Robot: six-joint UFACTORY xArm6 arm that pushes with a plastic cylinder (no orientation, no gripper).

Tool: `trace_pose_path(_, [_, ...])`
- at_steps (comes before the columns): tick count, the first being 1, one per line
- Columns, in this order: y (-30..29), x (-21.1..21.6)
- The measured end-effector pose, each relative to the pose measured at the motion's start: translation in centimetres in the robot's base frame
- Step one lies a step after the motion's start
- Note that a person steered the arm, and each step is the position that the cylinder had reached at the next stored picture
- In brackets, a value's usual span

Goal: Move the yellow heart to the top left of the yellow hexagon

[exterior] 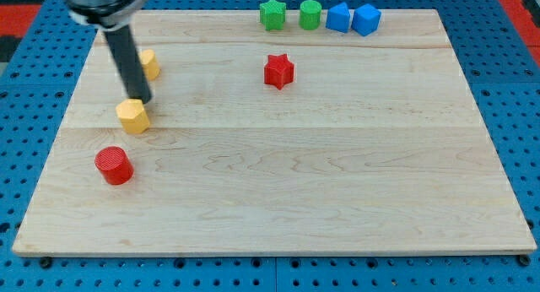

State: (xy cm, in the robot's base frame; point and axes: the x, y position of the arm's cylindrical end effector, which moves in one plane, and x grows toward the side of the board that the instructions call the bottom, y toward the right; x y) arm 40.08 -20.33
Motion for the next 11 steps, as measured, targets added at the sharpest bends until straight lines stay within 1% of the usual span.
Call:
trace_pose_path(1, [-1.0, 5.4])
trace_pose_path(2, [-0.1, 6.7])
trace_pose_path(3, [6.4, 2.0])
trace_pose_path(4, [10.4, -4.0])
trace_pose_path(5, [7.6, -12.0])
trace_pose_path(6, [2.2, -13.2])
trace_pose_path(7, [2.6, -6.8])
trace_pose_path(8, [-0.8, -5.6])
trace_pose_path(9, [-1.4, -8.7])
trace_pose_path(10, [-1.9, -5.4])
trace_pose_path(11, [-0.8, -1.7])
